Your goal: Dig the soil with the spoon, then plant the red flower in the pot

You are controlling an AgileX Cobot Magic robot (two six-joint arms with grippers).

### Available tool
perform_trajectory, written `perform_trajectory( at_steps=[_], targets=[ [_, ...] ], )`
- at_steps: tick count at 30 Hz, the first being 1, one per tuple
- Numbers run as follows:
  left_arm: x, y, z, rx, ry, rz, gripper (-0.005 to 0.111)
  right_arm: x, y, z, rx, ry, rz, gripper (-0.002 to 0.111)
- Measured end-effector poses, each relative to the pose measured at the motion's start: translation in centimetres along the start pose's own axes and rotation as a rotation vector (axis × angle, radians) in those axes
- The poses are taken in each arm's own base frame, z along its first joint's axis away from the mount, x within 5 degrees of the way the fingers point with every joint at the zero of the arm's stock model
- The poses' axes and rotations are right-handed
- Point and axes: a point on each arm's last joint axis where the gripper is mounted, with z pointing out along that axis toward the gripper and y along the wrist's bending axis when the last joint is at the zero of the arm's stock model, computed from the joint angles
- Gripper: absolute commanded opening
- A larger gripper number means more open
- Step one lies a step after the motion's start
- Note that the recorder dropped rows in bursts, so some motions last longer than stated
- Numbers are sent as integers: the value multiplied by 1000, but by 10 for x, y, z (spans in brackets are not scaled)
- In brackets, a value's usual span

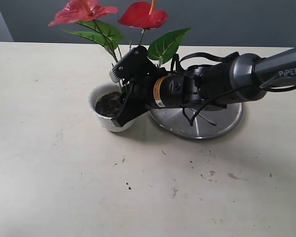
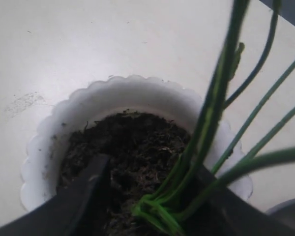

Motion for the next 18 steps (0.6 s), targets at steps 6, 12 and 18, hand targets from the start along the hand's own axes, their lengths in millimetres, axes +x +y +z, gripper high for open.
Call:
perform_trajectory(
  at_steps=[6, 12, 18],
  targets=[
    [0, 0, 0, 0, 0, 0, 0, 0, 0, 0, -3, -5, 4, 35],
    [0, 0, 0, 0, 0, 0, 0, 0, 1, 0, -15, -3, -36, 29],
    [0, 0, 0, 0, 0, 0, 0, 0, 2, 0, -30, 2, -88, 31]
  ],
)
